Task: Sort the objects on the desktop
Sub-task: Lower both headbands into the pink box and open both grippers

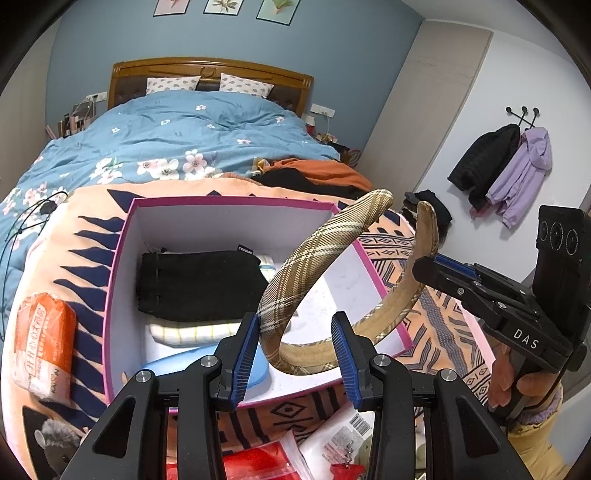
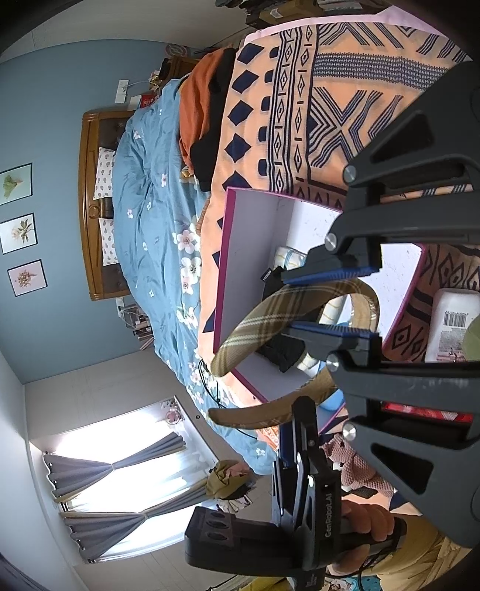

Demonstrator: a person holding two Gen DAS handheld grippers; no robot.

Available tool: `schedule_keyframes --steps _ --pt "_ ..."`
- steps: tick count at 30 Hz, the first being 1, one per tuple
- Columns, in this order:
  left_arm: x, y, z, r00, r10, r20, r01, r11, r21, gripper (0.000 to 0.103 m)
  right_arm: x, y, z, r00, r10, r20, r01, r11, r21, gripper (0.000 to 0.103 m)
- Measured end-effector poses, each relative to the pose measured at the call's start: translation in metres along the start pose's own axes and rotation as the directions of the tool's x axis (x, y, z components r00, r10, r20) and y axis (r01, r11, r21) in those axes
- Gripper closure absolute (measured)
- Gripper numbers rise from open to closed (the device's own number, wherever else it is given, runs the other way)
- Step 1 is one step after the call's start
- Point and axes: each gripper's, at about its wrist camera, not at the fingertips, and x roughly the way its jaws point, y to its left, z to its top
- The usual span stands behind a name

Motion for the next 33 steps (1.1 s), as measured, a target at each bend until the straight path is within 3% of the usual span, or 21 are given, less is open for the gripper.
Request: schedule_keyframes --steps 33 --pt "0.057 0.014 0.016 0.995 0.023 -0.098 -0.026 0.999 -0.030 0.063 0.045 -0.031 0.005 0.996 -0.035 -0.082 0.038 0.998 0.042 0.080"
